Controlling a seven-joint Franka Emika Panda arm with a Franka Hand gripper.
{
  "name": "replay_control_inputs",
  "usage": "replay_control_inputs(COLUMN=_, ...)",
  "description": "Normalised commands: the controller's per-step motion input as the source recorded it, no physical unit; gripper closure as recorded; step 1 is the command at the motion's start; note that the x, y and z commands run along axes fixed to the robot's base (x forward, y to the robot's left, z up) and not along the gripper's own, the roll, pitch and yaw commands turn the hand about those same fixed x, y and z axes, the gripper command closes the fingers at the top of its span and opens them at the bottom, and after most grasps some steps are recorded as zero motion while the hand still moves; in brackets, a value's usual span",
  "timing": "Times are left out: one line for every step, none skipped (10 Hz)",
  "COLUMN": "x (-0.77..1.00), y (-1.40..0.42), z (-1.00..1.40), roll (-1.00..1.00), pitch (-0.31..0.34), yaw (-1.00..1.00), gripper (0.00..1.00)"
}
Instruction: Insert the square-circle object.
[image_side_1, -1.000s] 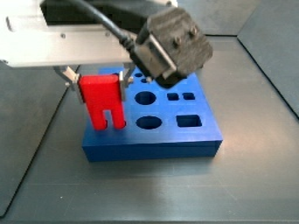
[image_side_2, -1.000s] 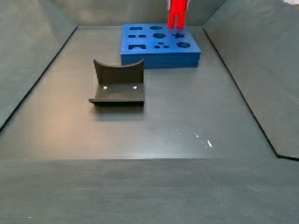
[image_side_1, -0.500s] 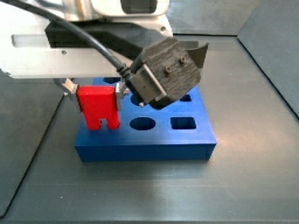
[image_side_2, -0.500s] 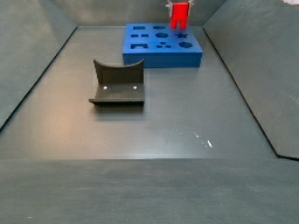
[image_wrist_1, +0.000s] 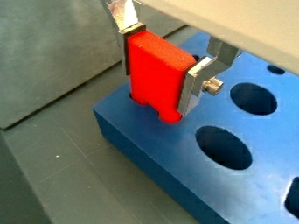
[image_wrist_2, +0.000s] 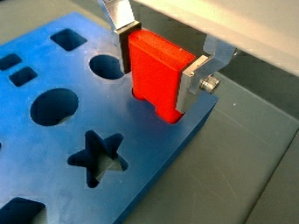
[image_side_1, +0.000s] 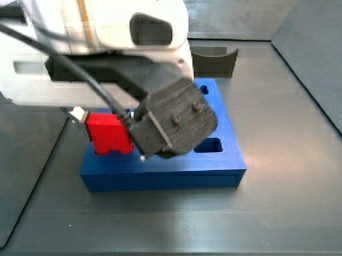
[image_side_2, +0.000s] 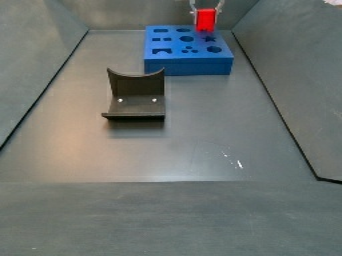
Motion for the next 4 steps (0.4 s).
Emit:
replay_control_inputs(x=0.03, y=0.27, z=-1.0, roll=0.0, pitch=-0.049, yaw=0.14, gripper=1.0)
replay_control_inputs(x=0.04, y=0.28, z=-1.0, roll=0.0, pitch=-0.051, yaw=0.19, gripper=1.0)
replay_control_inputs(x=0.0, y=0.1, z=-0.43, roll=-0.25, pitch=-0.206, yaw=-0.01, gripper=1.0)
replay_control_inputs(x=0.0, y=0.0, z=0.0, roll=0.0, pitch=0.0, yaw=0.0, gripper=1.0)
